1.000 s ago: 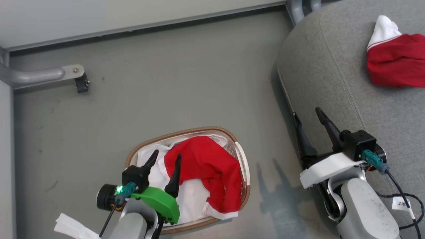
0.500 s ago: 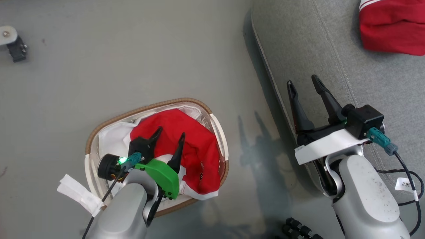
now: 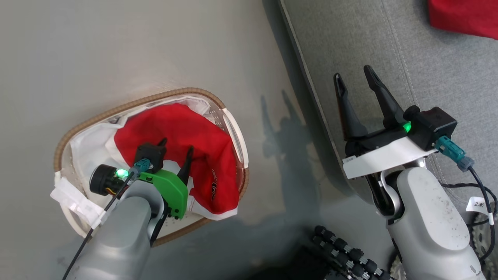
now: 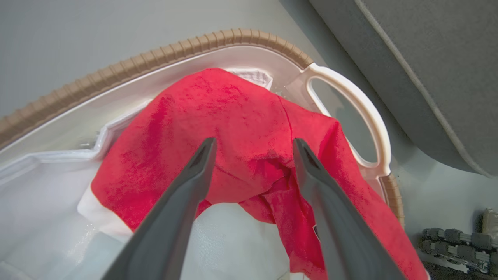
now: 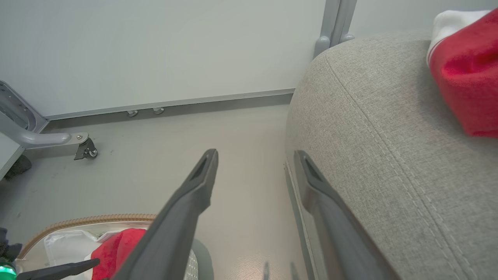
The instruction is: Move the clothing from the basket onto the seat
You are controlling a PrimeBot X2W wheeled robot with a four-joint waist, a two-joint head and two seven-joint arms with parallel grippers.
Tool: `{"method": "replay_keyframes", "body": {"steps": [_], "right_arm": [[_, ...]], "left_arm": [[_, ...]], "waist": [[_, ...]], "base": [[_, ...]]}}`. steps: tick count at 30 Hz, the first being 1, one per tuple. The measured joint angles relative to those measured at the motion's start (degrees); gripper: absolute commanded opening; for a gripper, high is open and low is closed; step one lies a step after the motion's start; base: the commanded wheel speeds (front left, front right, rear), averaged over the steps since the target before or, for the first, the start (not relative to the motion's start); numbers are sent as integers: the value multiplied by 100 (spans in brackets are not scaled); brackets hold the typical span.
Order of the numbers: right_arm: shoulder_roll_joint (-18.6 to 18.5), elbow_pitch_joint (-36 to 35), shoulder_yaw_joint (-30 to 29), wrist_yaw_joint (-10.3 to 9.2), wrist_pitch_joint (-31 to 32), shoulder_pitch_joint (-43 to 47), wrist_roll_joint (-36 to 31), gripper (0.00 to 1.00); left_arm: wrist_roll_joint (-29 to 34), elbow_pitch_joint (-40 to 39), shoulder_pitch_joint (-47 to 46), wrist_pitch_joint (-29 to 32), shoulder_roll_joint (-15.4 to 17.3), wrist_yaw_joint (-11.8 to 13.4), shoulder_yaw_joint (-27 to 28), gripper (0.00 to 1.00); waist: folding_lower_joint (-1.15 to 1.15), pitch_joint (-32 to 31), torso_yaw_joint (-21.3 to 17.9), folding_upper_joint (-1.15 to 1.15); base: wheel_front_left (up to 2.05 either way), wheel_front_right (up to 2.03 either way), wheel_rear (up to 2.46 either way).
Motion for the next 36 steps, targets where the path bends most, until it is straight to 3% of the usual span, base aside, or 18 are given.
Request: {"method": "replay_keyframes", "body": {"steps": [12, 31, 32, 33, 34, 36], "right_arm": [[3, -131, -1, 0, 0, -196, 0, 100], [4, -288, -211, 0, 0, -275, -209, 100], [4, -291, -219, 0, 0, -268, -213, 100], [4, -297, -226, 0, 0, -263, -218, 100], [4, -299, -234, 0, 0, -261, -221, 100], [4, -299, -245, 0, 0, -260, -243, 100]], "left_arm": [[231, 856, -527, 0, 81, 34, -250, 100], [287, 895, -1020, -1, -343, 10, -104, 100], [287, 925, -1023, 0, -359, 10, -119, 78], [287, 947, -1026, -1, -368, 9, -133, 36], [289, 968, -1031, 0, -376, 8, -149, 4], [288, 981, -1048, 0, -391, 7, -162, 0]], "waist": [[0, 598, -100, 0], [0, 983, 168, 0], [0, 984, 173, 0], [0, 985, 177, 0], [0, 986, 181, 0], [0, 981, 190, 0]], "base": [[0, 0, 0], [0, 0, 0], [0, 0, 0], [0, 0, 0], [0, 0, 0], [0, 0, 0]]}}
